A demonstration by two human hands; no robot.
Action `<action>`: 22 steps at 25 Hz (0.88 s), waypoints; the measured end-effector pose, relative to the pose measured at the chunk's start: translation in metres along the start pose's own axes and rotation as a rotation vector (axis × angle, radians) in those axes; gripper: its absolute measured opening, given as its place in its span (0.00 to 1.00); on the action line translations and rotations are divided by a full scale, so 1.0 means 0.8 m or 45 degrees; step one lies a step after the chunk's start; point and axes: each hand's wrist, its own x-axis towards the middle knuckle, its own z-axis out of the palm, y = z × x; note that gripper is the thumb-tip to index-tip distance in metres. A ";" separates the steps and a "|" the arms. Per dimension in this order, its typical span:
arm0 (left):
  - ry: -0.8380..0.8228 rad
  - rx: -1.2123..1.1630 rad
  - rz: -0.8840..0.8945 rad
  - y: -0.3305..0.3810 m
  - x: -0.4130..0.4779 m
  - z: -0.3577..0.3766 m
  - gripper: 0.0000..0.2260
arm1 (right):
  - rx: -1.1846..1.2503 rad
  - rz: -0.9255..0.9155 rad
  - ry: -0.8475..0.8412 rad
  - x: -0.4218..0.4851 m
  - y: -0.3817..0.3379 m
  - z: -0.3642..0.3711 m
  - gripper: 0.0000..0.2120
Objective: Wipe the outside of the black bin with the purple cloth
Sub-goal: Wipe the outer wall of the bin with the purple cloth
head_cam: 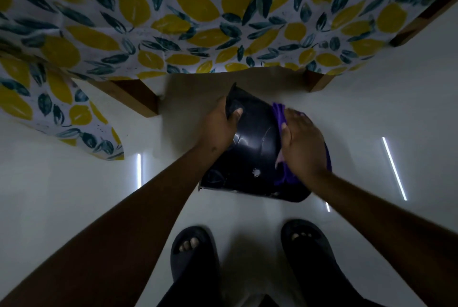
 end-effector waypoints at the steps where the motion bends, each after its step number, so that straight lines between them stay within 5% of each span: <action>1: -0.005 0.005 -0.004 0.000 0.004 0.001 0.19 | -0.081 -0.066 -0.012 -0.028 -0.008 0.000 0.27; 5: -0.024 0.002 0.027 -0.006 0.002 -0.001 0.19 | -0.223 -0.417 -0.078 -0.060 -0.054 0.010 0.26; 10: -0.026 -0.061 0.045 -0.010 -0.007 -0.004 0.15 | 0.024 -0.070 -0.088 0.013 -0.020 0.007 0.26; 16: -0.170 0.072 -0.008 -0.005 0.023 -0.002 0.17 | -0.242 -0.350 -0.105 -0.074 -0.038 0.004 0.27; 22: -0.147 0.016 0.038 -0.002 -0.011 -0.019 0.16 | 0.052 -0.064 -0.053 0.007 -0.011 -0.002 0.25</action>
